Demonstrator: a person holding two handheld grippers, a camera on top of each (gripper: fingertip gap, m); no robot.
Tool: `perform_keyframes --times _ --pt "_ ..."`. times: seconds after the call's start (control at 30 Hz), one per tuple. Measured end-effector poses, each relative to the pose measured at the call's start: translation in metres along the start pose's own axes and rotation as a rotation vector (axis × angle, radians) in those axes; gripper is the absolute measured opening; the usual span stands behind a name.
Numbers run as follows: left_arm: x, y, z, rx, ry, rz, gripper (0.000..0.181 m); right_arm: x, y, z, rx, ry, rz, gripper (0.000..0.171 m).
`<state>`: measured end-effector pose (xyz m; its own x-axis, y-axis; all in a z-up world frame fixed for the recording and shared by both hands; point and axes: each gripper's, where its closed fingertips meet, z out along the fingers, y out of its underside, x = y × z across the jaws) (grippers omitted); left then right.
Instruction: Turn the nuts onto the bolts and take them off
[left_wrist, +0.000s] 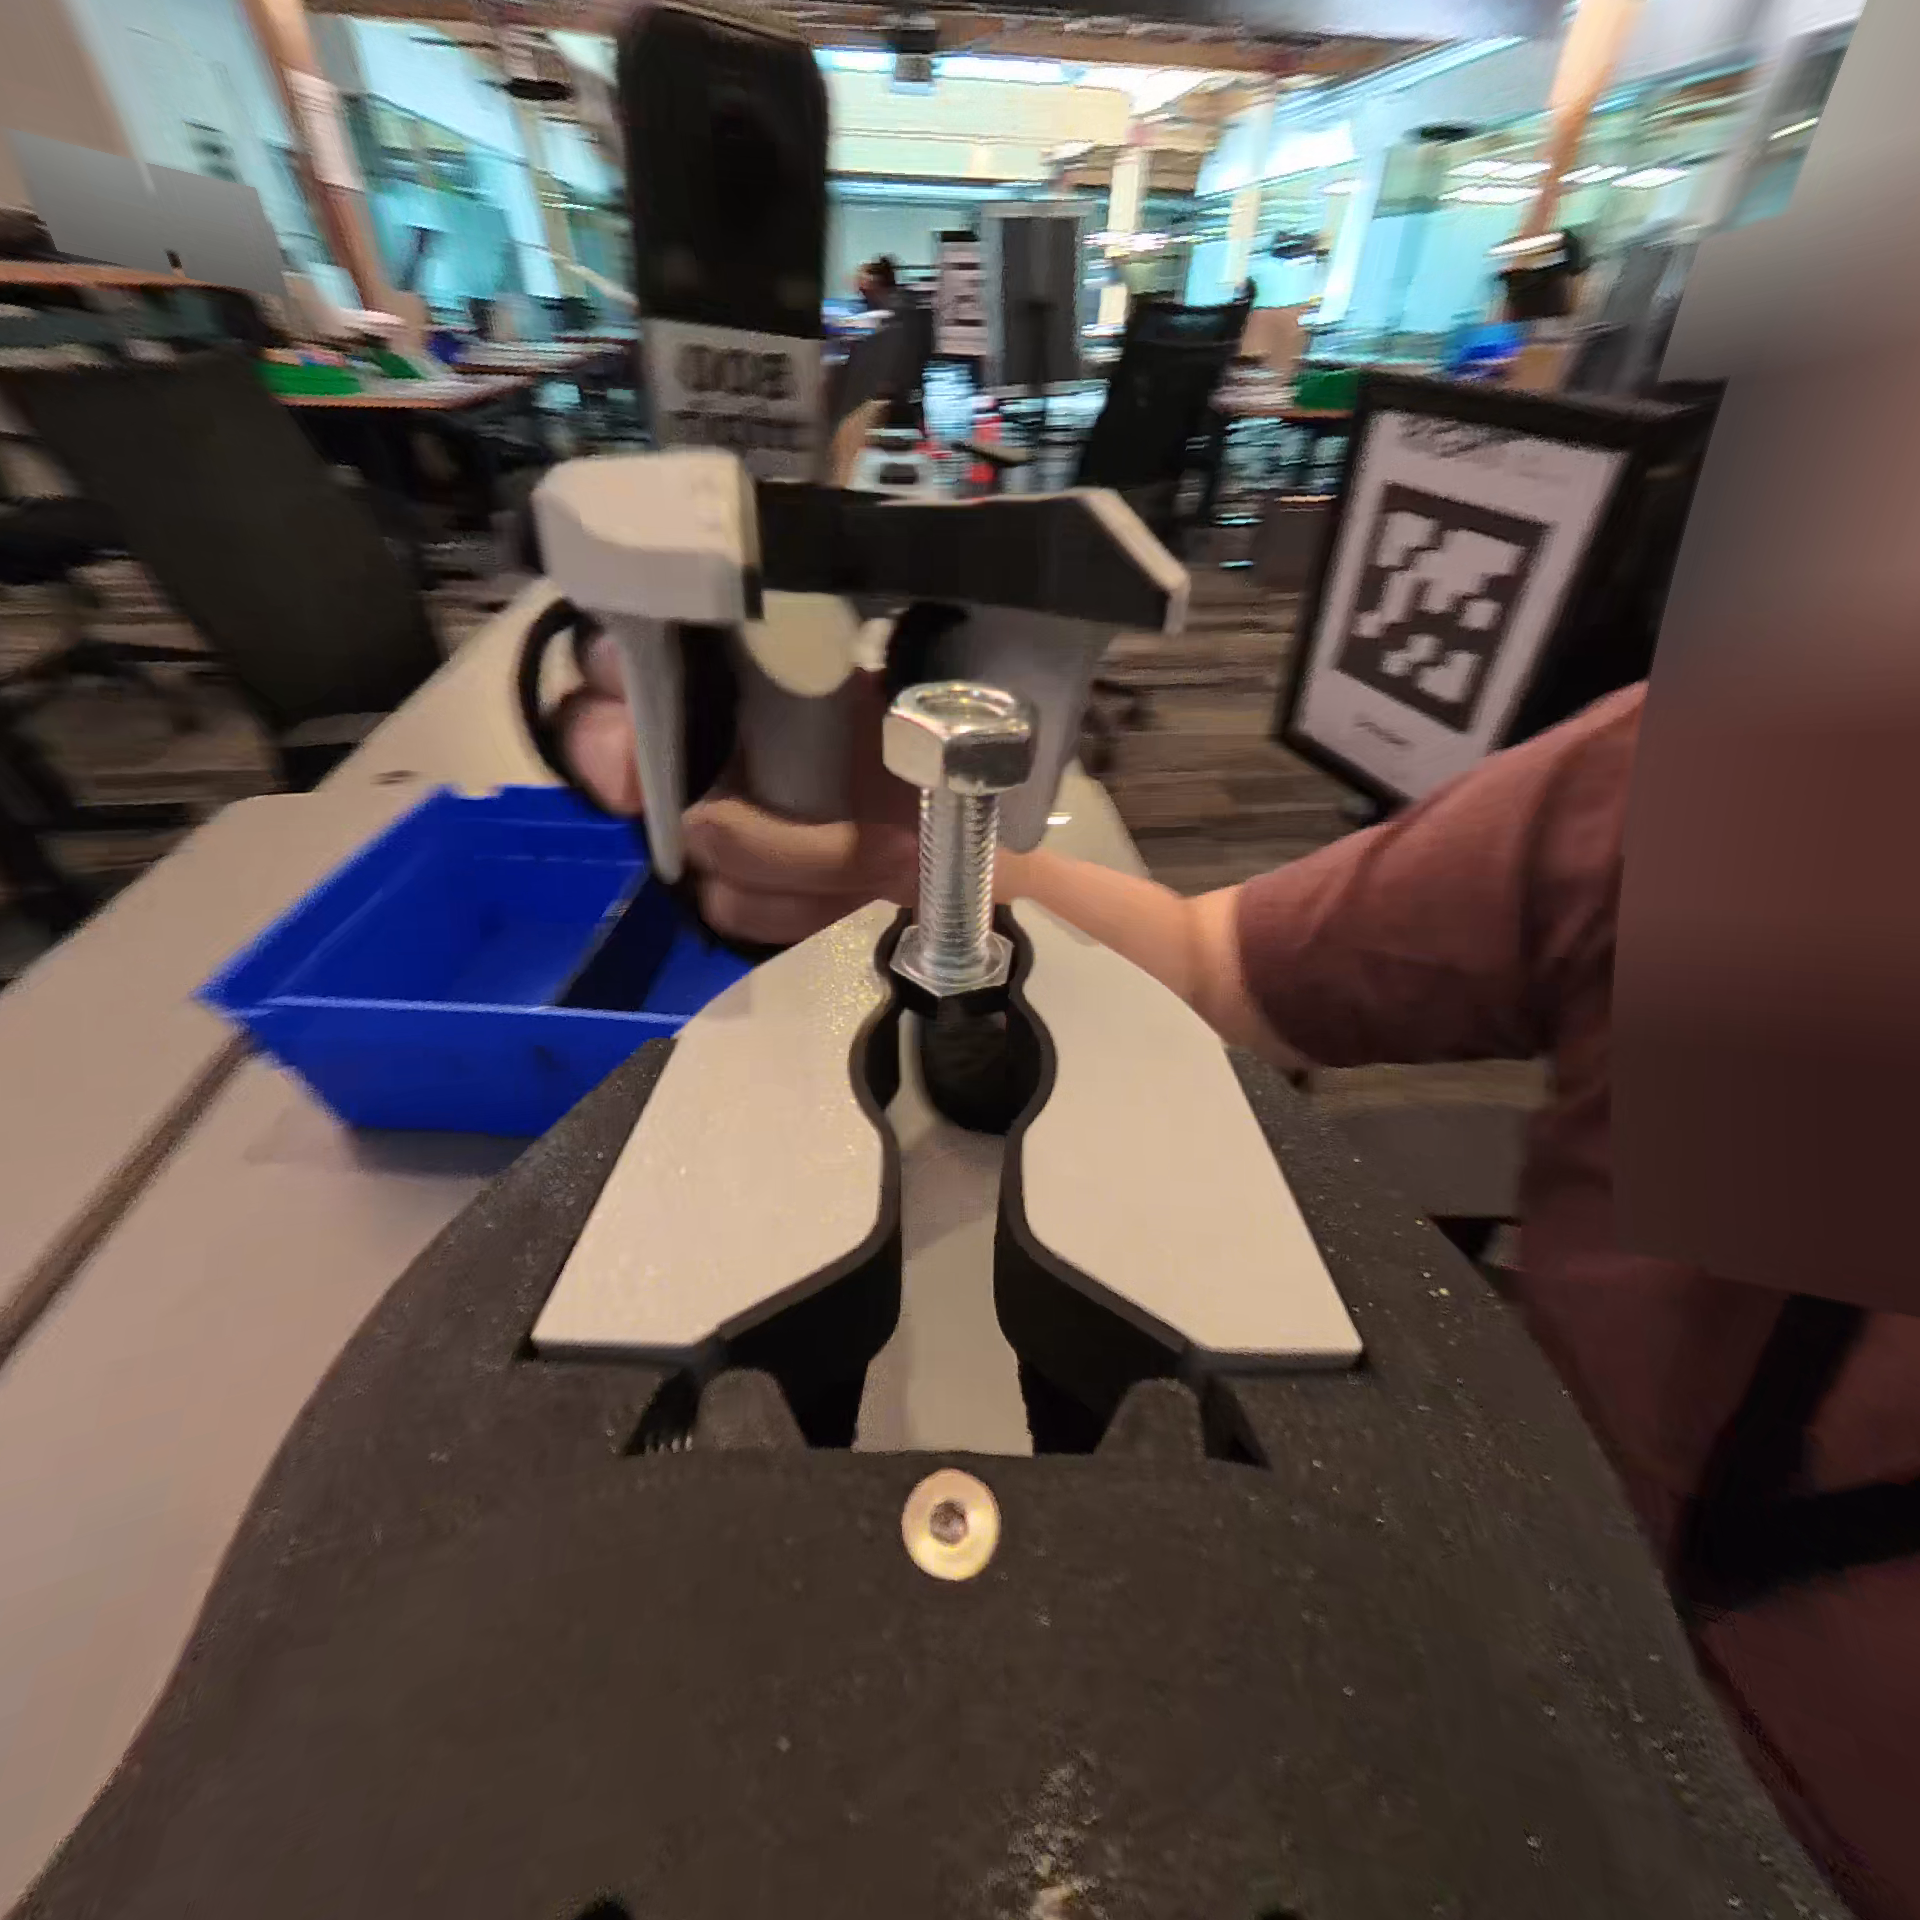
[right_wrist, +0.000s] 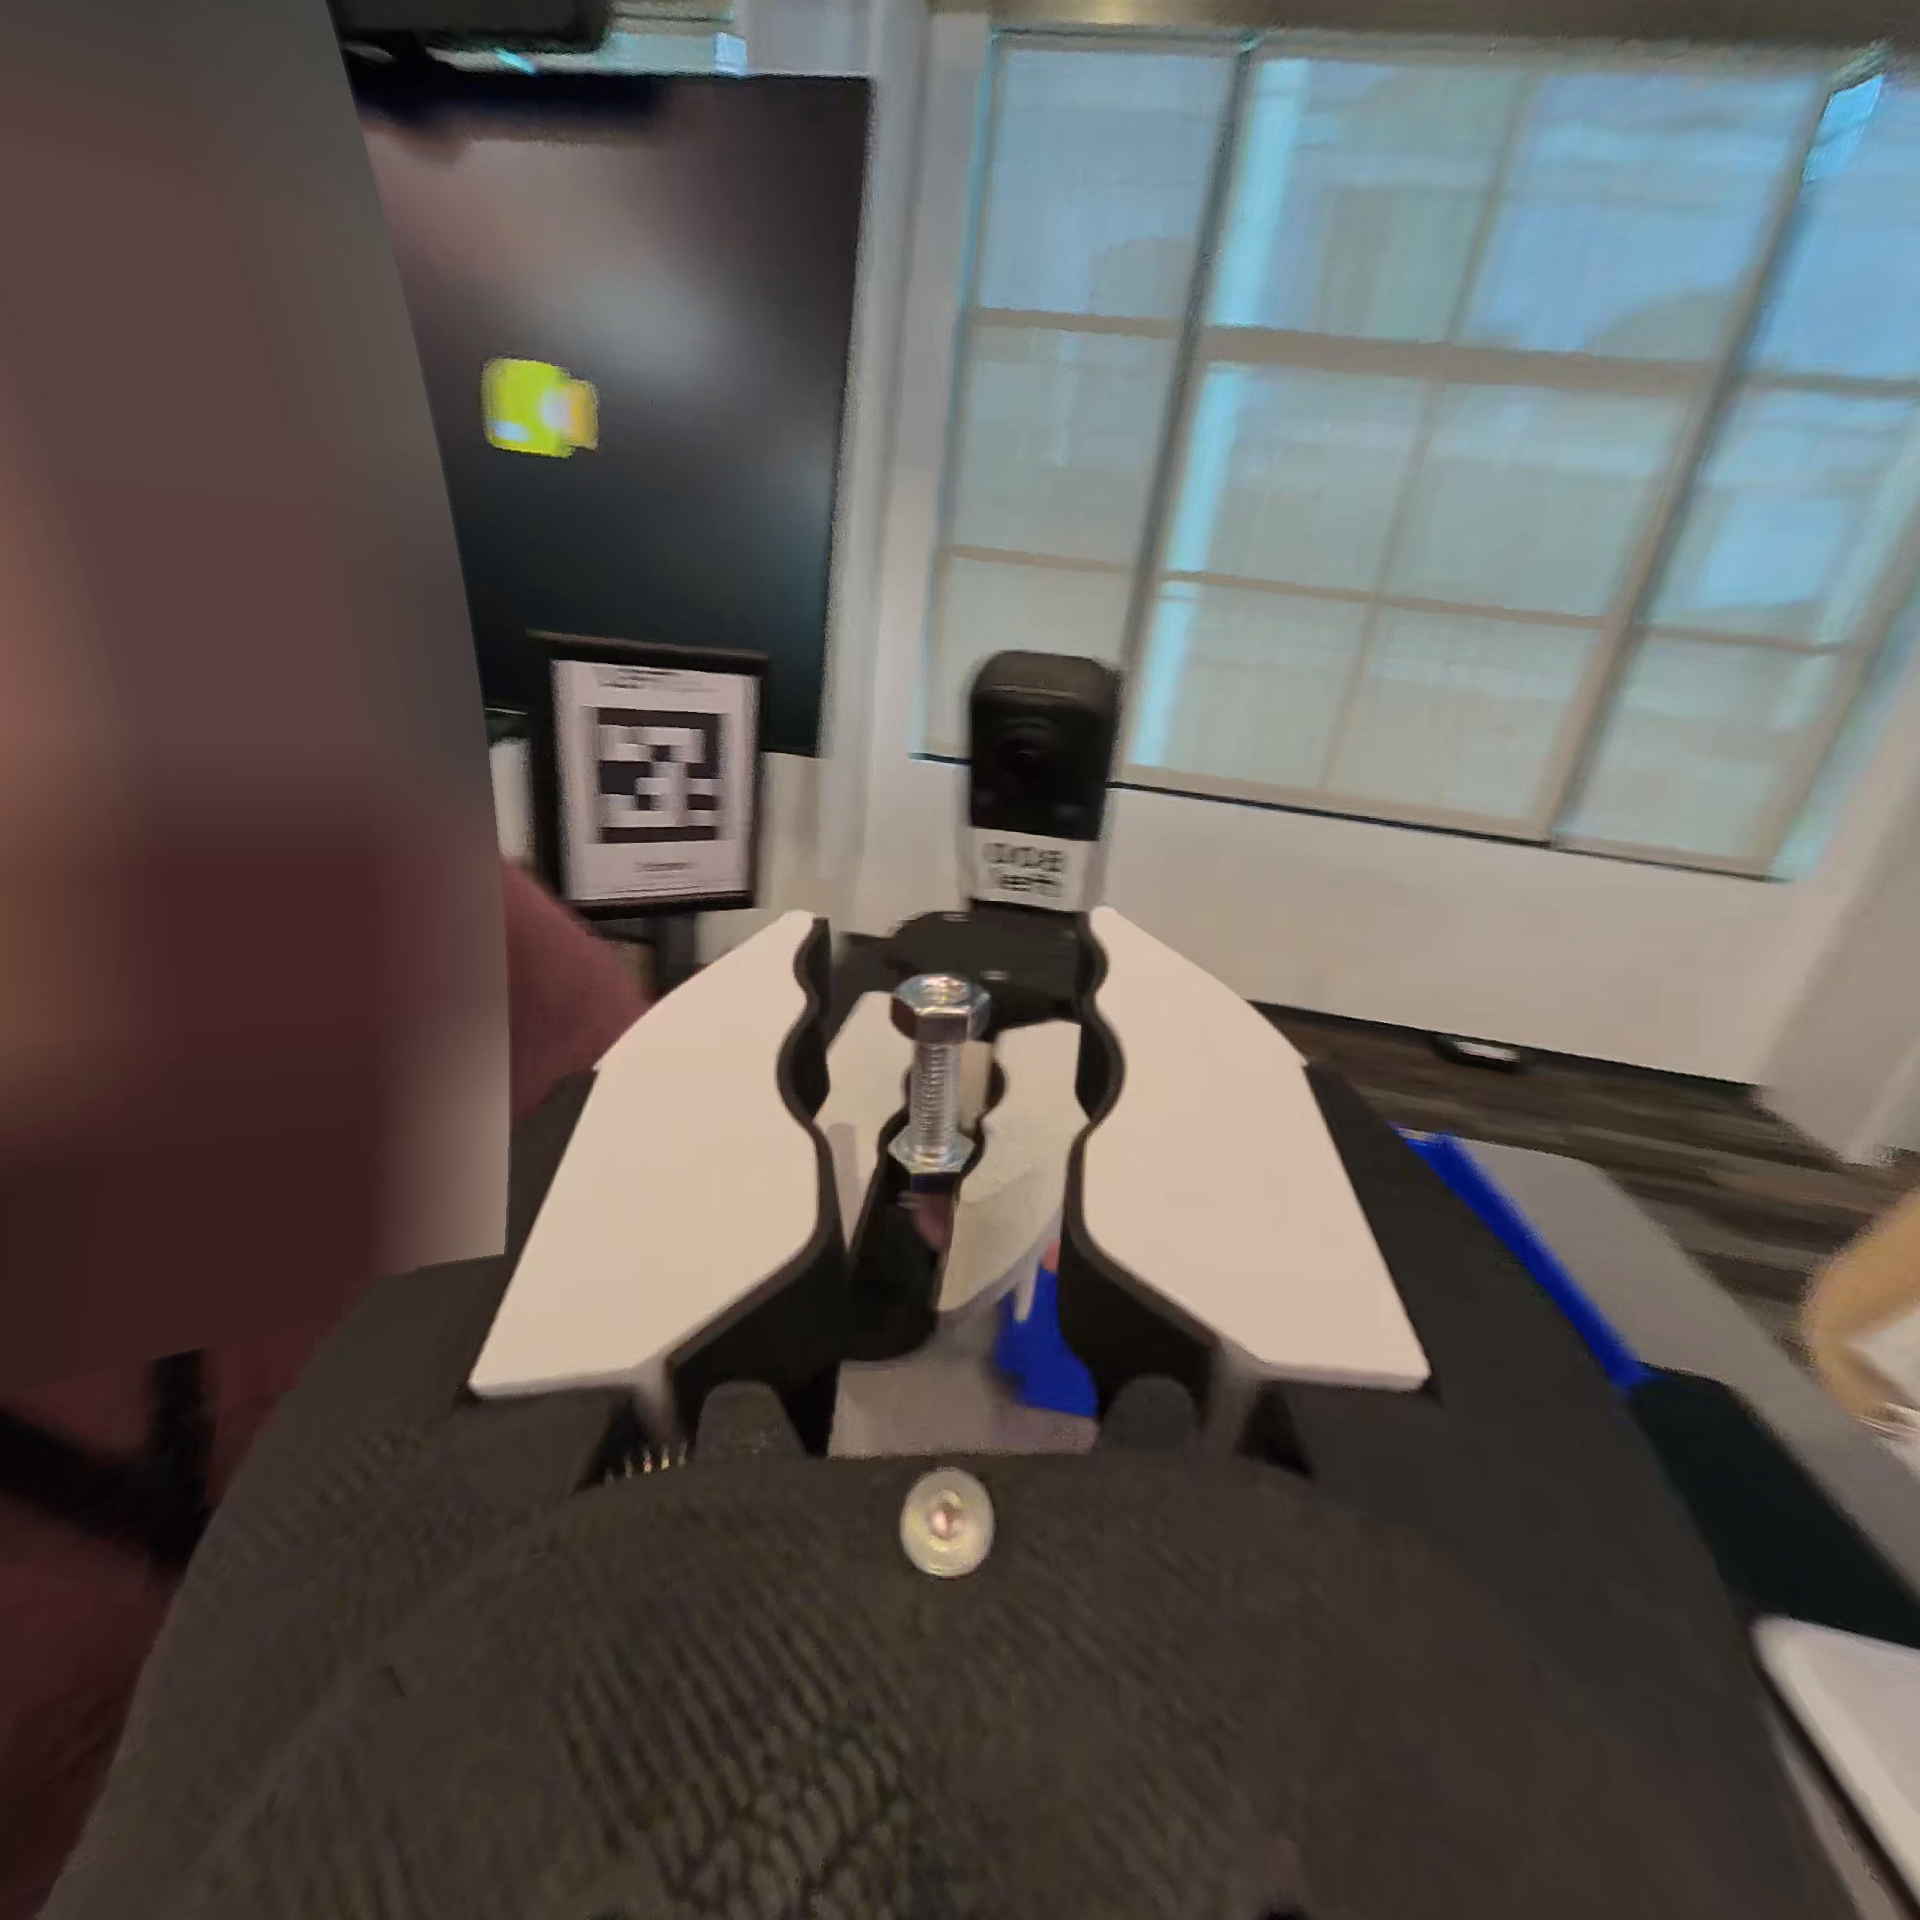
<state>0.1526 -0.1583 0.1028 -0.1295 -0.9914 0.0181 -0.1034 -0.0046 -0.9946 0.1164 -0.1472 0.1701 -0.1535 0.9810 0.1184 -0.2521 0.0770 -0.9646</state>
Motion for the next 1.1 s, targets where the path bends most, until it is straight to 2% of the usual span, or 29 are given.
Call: perform_keyframes --times 0.03,0.23,0.37,0.5,0.97,1.1 --pt "-0.010 0.000 -0.003 -0.005 -0.079 0.027 0.014 0.008 -0.001 -0.001 -0.012 0.086 -0.045 0.045" --pt "-0.052 -0.006 -0.023 0.006 -0.439 0.102 0.014 0.033 0.001 0.003 -0.145 0.466 -0.231 0.047" --pt "-0.065 -0.007 -0.033 0.015 -0.552 0.089 0.014 0.044 0.006 0.005 -0.165 0.636 -0.267 0.042" --pt "-0.074 -0.007 -0.040 0.013 -0.633 0.105 0.014 0.051 0.013 0.006 -0.159 0.725 -0.257 0.039" --pt "-0.074 -0.002 -0.035 -0.004 -0.642 0.096 0.014 0.055 0.025 0.010 -0.147 0.718 -0.179 0.019" --pt "-0.068 -0.004 -0.032 -0.006 -0.577 0.092 0.014 0.047 0.022 0.012 -0.166 0.613 -0.155 0.019"
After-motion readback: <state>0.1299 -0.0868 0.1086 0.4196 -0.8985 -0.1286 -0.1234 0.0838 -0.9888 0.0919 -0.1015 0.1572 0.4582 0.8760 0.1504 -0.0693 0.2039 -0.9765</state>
